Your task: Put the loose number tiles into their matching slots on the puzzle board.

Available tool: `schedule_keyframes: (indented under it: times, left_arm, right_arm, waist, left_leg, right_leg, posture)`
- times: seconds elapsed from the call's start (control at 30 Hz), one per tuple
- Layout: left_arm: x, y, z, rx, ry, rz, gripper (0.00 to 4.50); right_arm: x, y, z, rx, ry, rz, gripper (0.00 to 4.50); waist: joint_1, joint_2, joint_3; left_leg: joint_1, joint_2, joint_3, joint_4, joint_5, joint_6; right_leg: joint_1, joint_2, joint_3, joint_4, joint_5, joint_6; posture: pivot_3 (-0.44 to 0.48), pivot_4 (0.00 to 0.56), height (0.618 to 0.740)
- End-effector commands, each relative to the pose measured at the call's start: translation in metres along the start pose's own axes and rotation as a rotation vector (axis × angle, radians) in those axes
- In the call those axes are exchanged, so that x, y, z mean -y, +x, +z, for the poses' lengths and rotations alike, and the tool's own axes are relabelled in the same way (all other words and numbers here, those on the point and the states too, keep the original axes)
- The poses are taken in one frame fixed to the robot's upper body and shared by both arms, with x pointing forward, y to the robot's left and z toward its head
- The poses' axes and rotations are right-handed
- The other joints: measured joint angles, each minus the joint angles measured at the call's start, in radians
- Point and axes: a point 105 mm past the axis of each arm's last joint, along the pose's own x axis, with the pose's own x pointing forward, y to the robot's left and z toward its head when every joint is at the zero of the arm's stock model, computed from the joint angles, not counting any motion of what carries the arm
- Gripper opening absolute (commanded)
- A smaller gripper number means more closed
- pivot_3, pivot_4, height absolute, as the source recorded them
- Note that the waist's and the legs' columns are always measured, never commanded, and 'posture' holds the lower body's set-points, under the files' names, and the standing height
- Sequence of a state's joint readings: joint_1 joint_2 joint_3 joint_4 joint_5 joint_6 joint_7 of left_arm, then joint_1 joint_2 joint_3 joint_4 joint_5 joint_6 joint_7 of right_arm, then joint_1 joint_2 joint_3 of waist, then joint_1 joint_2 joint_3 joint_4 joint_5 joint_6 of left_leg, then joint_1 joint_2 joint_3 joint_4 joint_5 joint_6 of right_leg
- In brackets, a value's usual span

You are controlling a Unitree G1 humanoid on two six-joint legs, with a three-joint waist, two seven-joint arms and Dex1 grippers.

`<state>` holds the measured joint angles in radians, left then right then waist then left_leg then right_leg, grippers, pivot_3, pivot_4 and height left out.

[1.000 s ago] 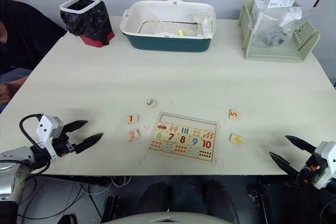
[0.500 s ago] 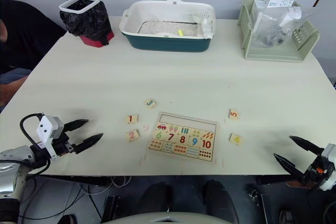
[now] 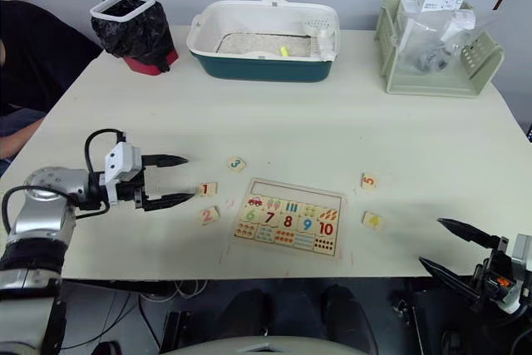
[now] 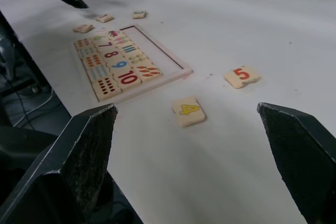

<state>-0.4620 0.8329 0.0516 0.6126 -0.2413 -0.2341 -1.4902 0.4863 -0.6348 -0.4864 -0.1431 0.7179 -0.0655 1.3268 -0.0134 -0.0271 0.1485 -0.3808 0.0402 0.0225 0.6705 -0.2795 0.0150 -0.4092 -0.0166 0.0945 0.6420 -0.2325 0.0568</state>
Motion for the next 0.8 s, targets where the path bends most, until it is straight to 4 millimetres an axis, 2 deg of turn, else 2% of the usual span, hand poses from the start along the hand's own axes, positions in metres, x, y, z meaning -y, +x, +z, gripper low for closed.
schedule_keyframes:
  times: [0.03, 0.23, 0.5, 0.7, 0.8]
  left_arm:
    - [-0.002, 0.002, 0.000, -0.033, 0.049, -0.080, 4.45]
    - [-0.010, 0.013, -0.003, -0.083, 0.074, -0.148, 4.45]
    - [-0.007, 0.023, -0.007, -0.115, 0.082, -0.207, 4.45]
    - [-0.004, 0.027, -0.011, -0.123, 0.080, -0.229, 4.45]
    - [-0.001, 0.029, -0.012, -0.129, 0.087, -0.246, 3.74]
  right_arm:
    - [-0.003, 0.003, 0.013, 0.027, -0.042, 0.030, 4.50]
    - [-0.005, 0.011, 0.023, 0.045, -0.074, 0.084, 4.50]
    - [-0.013, 0.016, 0.034, 0.101, -0.095, 0.159, 4.50]
    - [-0.016, 0.017, 0.034, 0.101, -0.096, 0.197, 4.50]
    - [-0.015, 0.018, 0.034, 0.097, -0.096, 0.200, 4.50]
  waist:
    - [-0.001, 0.000, 0.000]
    - [0.001, 0.000, 0.000]
    - [0.001, -0.001, 0.000]
    - [0.001, -0.001, 0.000]
    - [0.001, -0.001, 0.000]
  left_leg:
    - [0.000, 0.000, 0.000, 0.000, 0.000, 0.000]
    - [-0.001, 0.000, 0.000, 0.001, 0.000, 0.000]
    - [-0.001, 0.000, -0.001, 0.000, 0.000, 0.000]
    - [-0.001, 0.000, -0.001, 0.001, 0.000, 0.000]
    - [-0.001, 0.000, -0.001, 0.001, 0.000, 0.000]
  right_leg:
    - [0.000, 0.000, 0.000, 0.000, 0.000, 0.000]
    - [0.000, 0.000, 0.000, 0.000, 0.000, 0.000]
    - [0.000, 0.000, 0.000, 0.000, 0.003, 0.004]
    - [0.000, 0.000, 0.000, 0.001, 0.003, 0.004]
    - [0.000, 0.000, 0.000, 0.001, 0.003, 0.004]
  posture:
    - [0.000, 0.150, 0.740]
    - [0.000, 0.150, 0.740]
    - [0.000, 0.150, 0.740]
    - [0.000, 0.150, 0.740]
    - [0.000, 0.150, 0.740]
